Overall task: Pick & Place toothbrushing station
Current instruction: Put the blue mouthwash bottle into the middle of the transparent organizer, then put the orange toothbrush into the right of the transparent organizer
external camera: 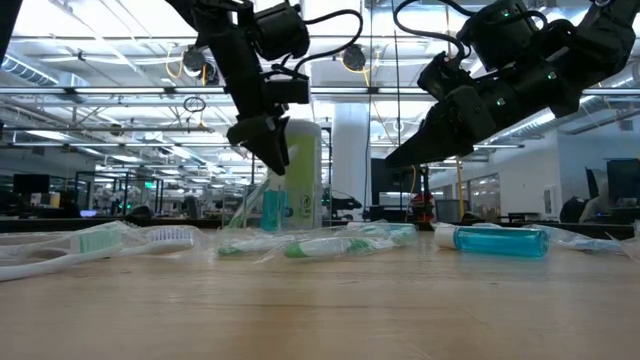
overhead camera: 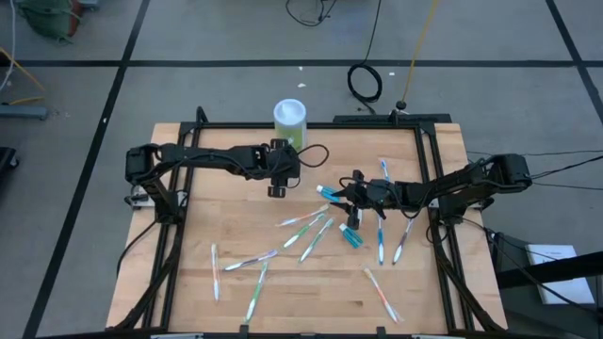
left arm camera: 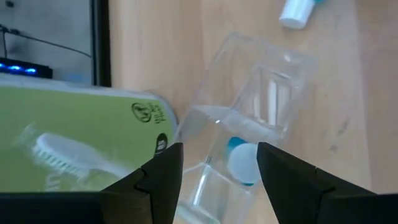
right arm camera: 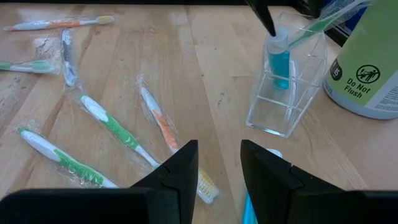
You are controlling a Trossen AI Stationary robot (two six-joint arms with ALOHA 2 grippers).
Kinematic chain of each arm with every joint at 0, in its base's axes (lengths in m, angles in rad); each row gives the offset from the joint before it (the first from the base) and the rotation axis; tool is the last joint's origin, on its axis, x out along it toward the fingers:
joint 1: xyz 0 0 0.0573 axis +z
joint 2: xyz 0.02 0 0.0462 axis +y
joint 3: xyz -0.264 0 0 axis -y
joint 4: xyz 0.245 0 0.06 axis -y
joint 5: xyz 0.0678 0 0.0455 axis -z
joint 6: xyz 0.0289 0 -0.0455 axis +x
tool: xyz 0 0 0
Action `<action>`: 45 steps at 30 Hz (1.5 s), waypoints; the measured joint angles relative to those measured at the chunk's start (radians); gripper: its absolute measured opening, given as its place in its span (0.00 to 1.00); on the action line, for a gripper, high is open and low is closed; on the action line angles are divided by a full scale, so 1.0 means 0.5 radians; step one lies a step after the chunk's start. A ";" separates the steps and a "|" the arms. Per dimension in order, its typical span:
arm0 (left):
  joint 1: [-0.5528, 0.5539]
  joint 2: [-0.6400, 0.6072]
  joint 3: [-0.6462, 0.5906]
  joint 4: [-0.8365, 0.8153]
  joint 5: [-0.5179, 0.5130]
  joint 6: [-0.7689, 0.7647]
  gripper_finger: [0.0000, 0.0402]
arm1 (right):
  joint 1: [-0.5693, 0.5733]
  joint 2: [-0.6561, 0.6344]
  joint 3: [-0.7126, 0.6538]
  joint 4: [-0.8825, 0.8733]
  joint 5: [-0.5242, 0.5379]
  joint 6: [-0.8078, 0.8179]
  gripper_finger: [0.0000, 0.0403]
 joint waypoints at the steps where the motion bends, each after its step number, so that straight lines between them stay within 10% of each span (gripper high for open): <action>1: 0.009 0.000 0.000 0.000 0.000 0.000 0.53 | 0.000 0.000 0.000 0.000 0.000 0.000 0.29; 28: 0.089 -0.060 0.001 0.001 -0.169 0.203 0.53 | -0.004 0.000 0.000 0.020 0.004 -0.053 0.29; 45: 0.050 -0.954 -0.017 -0.411 0.002 -0.675 0.53 | 0.017 -0.001 0.005 0.048 -0.050 0.120 0.48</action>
